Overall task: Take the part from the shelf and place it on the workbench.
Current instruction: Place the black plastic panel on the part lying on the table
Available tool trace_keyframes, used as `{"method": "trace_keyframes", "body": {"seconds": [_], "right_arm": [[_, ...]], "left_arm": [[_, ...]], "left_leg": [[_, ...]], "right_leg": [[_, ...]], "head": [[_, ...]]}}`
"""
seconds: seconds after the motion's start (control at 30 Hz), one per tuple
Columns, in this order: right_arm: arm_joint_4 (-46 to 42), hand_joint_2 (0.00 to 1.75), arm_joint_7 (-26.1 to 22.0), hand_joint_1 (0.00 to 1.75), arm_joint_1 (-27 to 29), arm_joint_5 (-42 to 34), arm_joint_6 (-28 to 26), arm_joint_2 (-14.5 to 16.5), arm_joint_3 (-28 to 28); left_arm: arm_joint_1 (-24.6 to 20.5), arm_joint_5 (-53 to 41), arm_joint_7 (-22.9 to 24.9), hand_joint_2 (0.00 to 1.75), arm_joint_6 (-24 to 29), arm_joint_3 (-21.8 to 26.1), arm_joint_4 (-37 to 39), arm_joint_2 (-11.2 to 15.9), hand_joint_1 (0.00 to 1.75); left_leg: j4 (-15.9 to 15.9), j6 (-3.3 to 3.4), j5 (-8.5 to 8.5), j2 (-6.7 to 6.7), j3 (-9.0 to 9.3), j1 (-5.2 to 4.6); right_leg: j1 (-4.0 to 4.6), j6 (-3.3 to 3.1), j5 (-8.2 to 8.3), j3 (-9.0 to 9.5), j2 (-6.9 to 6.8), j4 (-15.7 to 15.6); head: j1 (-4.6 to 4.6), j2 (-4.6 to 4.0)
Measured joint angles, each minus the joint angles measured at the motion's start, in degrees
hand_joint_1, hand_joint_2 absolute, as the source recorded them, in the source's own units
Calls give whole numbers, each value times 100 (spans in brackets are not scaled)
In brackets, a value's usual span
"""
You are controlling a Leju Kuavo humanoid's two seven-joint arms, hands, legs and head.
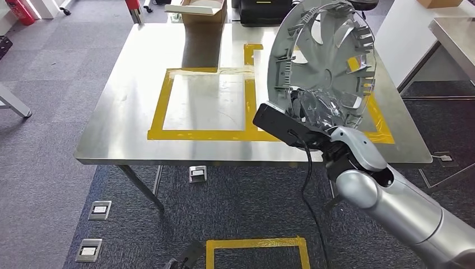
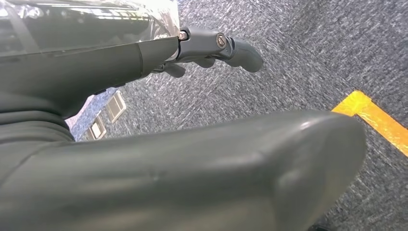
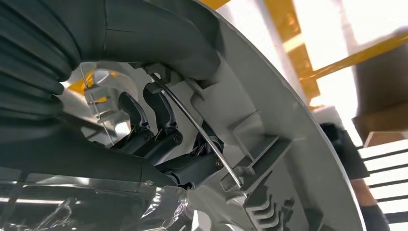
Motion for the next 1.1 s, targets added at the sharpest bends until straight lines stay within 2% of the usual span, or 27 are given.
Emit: {"method": "trace_keyframes", "body": {"seconds": [0.13,0.43,0.6,0.73,0.87,1.1], "right_arm": [[450,175,146,175,-122,371,135,10,188],[944,175,188,175,-214,485,184,35,430],[1243,175,139,175,-233,1299,532,118,564],[1572,175,-70,175,-228,1956,833,338,686],[2012,175,-387,175,-187,2508,1039,684,835],[2650,175,-781,175,-97,2872,1037,1262,1066]], "left_arm": [[1,5,-35,175,0,2,17,-48,0],[2,7,-56,175,1,3,44,-103,0],[4,22,-132,175,7,25,68,-155,0],[8,30,-196,175,16,57,90,-209,0],[21,42,-245,175,49,130,109,-280,0],[36,33,-244,175,61,149,131,-344,0]], "left_leg": [[0,0,0,-2,0,0],[0,0,0,-2,0,0],[0,0,0,-1,0,0],[0,0,0,0,0,1],[-1,0,0,0,0,2],[-2,-1,1,0,0,3]], "right_leg": [[0,0,0,0,-4,-1],[0,0,0,0,-3,-1],[0,0,0,0,-2,-1],[0,0,0,0,0,-1],[1,0,0,0,0,0],[3,0,0,-1,0,1]], "head": [[0,1],[0,0],[0,0],[0,0],[0,0],[-1,0]]}}
